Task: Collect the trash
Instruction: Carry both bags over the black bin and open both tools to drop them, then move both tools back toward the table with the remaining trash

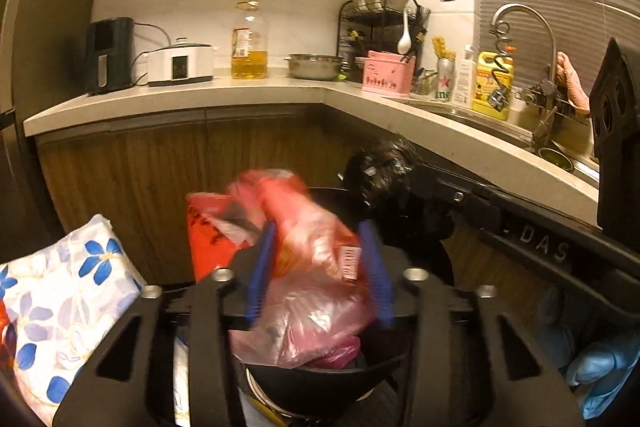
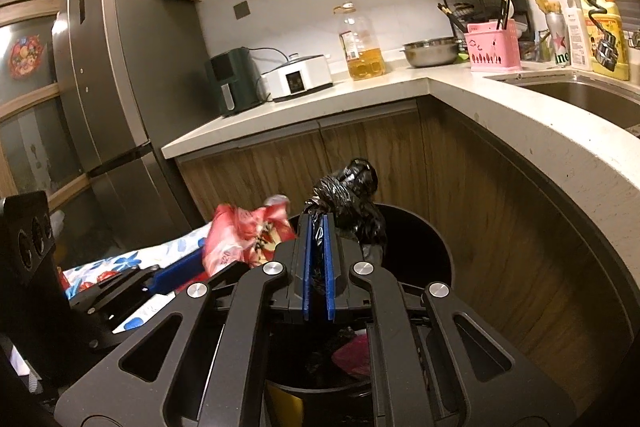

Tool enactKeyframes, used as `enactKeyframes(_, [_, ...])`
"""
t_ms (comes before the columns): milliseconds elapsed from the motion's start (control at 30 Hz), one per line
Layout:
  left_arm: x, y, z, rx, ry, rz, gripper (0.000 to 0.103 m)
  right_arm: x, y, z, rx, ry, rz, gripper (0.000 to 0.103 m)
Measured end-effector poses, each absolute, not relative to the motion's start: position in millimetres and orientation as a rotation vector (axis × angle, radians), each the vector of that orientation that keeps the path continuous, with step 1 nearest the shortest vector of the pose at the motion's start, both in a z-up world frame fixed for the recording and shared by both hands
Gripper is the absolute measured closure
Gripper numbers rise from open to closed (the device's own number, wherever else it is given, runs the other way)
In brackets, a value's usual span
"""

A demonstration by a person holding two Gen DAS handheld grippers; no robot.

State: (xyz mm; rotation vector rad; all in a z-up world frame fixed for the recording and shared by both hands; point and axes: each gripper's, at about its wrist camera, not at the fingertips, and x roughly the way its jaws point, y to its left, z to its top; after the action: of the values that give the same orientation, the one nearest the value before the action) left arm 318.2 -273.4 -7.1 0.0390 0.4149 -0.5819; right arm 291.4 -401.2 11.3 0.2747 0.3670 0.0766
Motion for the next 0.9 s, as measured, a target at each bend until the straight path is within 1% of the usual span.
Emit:
enactKeyframes(67, [319.8,-269.1,-8.7,0.019,0.432,-0.592,0.047,293.3,-402.1,10.1,0.283,0.373,0.078,0.093])
enactKeyframes(100, [320.6,-267.8,-9.5,0.017,0.439,-0.592,0.042,294.2,-401.9,9.4,0.283,0.376,0.076,0.093])
enactKeyframes(133, [321.1,-267.0,-10.2,0.021,0.442,-0.589,0.038,294.8,-401.6,8.7,0.282,0.378,0.075,0.090])
enactKeyframes(200, [320.5,-266.1,-13.0,0.032,0.449,-0.588,0.038,295.8,-401.4,7.5,0.281,0.386,0.071,0.084])
enactKeyframes(267, [319.7,-262.3,-15.5,0.026,0.457,-0.578,0.036,295.6,-401.7,6.1,0.284,0.390,0.067,0.072])
enactKeyframes(300, [319.0,-259.6,-15.6,0.017,0.460,-0.575,0.034,294.6,-402.2,5.2,0.284,0.394,0.061,0.069])
enactKeyframes(367, [314.9,-252.0,-15.2,0.001,0.455,-0.558,0.030,291.5,-402.4,3.4,0.281,0.398,0.052,0.057])
enactKeyframes(400, [312.4,-249.0,-14.5,-0.002,0.451,-0.551,0.028,290.2,-401.8,2.6,0.278,0.402,0.046,0.053])
enactKeyframes(467, [304.2,-239.8,-12.6,-0.009,0.440,-0.522,0.025,286.0,-399.3,1.3,0.268,0.405,0.038,0.036])
enactKeyframes(500, [300.4,-235.7,-11.4,-0.011,0.435,-0.507,0.020,282.7,-396.9,0.7,0.260,0.405,0.034,0.033])
enactKeyframes(533, [294.7,-229.1,-10.1,-0.011,0.427,-0.482,0.017,279.5,-394.0,0.2,0.249,0.406,0.024,0.027])
enactKeyframes(567, [290.3,-224.8,-9.3,-0.011,0.421,-0.463,0.016,276.4,-391.8,-0.2,0.239,0.406,0.016,0.022])
enactKeyframes(667, [277.4,-208.4,-5.8,-0.011,0.418,-0.380,0.015,264.9,-383.1,-1.1,0.203,0.409,-0.028,0.014])
enactKeyframes(700, [272.9,-203.3,-4.7,-0.014,0.418,-0.352,0.013,259.0,-377.9,-1.6,0.180,0.404,-0.046,0.013])
enactKeyframes(767, [261.0,-190.8,-3.2,-0.021,0.411,-0.307,0.007,250.0,-368.0,-3.5,0.135,0.406,-0.087,0.010])
enactKeyframes(900, [241.4,-171.7,-1.0,-0.021,0.407,-0.248,0.006,234.7,-353.8,-8.2,0.103,0.421,-0.105,0.007])
